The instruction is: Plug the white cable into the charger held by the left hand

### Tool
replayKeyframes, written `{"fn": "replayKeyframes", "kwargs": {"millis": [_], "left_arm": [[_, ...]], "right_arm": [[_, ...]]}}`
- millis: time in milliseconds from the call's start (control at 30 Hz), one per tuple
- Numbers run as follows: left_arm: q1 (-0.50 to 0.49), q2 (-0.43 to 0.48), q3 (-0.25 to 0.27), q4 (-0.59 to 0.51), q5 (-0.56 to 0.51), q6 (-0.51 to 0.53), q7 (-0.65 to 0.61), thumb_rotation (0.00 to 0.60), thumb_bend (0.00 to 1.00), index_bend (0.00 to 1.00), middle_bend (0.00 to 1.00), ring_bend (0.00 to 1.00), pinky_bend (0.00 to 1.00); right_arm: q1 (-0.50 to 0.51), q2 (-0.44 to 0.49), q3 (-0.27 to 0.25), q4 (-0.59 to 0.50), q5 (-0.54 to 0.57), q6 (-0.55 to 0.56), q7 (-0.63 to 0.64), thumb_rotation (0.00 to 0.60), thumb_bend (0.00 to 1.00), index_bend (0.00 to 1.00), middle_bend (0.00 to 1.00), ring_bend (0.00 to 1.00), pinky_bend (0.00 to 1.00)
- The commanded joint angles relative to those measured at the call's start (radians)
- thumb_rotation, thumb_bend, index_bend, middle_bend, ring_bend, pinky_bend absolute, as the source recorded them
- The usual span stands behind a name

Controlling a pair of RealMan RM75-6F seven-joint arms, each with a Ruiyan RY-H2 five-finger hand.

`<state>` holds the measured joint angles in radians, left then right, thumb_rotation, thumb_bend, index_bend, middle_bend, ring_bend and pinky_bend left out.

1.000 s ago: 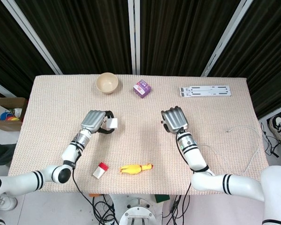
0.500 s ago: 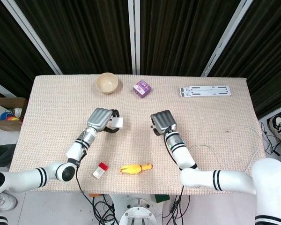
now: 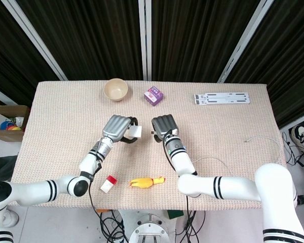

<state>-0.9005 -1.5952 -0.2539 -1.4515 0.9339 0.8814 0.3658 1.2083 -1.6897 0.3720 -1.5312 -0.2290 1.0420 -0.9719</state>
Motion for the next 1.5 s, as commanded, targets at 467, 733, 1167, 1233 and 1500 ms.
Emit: {"fn": "replayKeyframes", "kwargs": {"millis": [467, 733, 1167, 1233, 1500], "left_arm": [[-0.038, -0.002, 0.006, -0.008, -0.026, -0.006, 0.029, 0.506, 0.26, 0.55, 0.54, 0.63, 0.88], [-0.047, 0.0, 0.012, -0.012, -0.039, -0.007, 0.033, 0.508, 0.26, 0.55, 0.54, 0.63, 0.88], [-0.058, 0.002, 0.016, -0.019, -0.055, -0.004, 0.033, 0.508, 0.26, 0.55, 0.54, 0.63, 0.88], [-0.061, 0.001, 0.017, -0.02, -0.058, -0.003, 0.037, 0.506, 0.26, 0.55, 0.54, 0.63, 0.88], [-0.074, -0.002, 0.02, -0.024, -0.077, 0.001, 0.056, 0.506, 0.26, 0.55, 0.54, 0.63, 0.88]], "right_arm": [[0.044, 0.001, -0.011, -0.005, 0.023, 0.014, 0.017, 0.6, 0.99, 0.66, 0.63, 0.49, 0.5], [0.066, -0.009, -0.024, 0.008, 0.035, 0.02, 0.007, 0.6, 0.99, 0.66, 0.63, 0.49, 0.5], [0.087, -0.02, -0.031, 0.018, 0.044, 0.025, 0.006, 0.6, 0.99, 0.67, 0.63, 0.5, 0.5], [0.089, -0.023, -0.029, 0.019, 0.046, 0.025, 0.01, 0.6, 0.99, 0.67, 0.63, 0.5, 0.5], [0.1, -0.036, -0.03, 0.033, 0.047, 0.032, 0.007, 0.6, 0.99, 0.67, 0.63, 0.5, 0.5]]}}
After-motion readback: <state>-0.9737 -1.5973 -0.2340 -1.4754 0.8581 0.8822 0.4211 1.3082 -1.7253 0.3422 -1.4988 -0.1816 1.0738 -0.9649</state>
